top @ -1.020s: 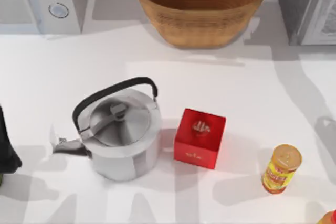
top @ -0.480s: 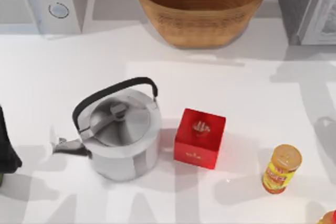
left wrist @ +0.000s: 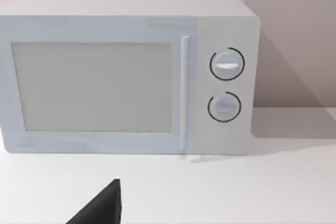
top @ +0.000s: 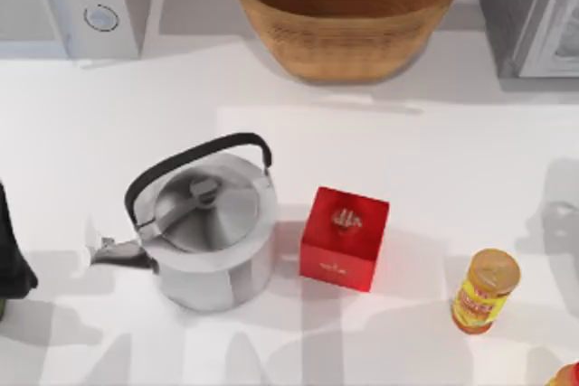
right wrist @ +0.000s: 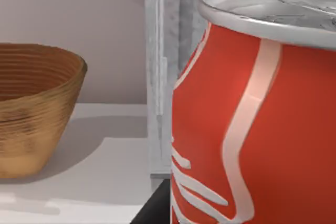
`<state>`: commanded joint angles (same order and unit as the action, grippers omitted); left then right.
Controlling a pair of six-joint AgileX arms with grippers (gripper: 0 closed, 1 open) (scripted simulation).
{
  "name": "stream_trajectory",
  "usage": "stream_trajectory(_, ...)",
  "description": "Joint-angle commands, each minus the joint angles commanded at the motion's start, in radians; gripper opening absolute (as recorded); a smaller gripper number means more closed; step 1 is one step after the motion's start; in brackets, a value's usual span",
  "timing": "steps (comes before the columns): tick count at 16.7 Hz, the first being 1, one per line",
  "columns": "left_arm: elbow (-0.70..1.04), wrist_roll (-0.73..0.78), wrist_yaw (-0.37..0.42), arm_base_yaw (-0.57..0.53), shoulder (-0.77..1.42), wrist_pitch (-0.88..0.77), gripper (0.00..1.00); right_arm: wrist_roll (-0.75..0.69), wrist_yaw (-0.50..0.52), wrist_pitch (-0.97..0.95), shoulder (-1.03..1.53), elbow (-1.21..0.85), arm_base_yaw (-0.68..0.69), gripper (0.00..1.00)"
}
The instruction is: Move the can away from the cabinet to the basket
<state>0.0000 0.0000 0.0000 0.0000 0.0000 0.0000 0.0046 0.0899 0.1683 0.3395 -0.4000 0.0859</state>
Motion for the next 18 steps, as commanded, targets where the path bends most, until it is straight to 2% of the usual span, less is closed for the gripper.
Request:
stream_trajectory(4,0.000,0.000,0.000,0.000,0.000,0.000,1.00,-0.003,-0.060,-0.114,-0.230,0.283,-0.058,0.00)
stream_trajectory(7,0.000,0.000,0.000,0.000,0.000,0.000,1.00,-0.004,-0.086,-0.161,-0.325,0.385,-0.082,0.00)
stream_trajectory(14,0.000,0.000,0.000,0.000,0.000,0.000,1.00,-0.003,-0.089,-0.166,-0.332,0.406,-0.083,0.00)
stream_trajectory(18,0.000,0.000,0.000,0.000,0.000,0.000,1.00,-0.002,-0.062,-0.198,-0.237,0.324,-0.053,0.00)
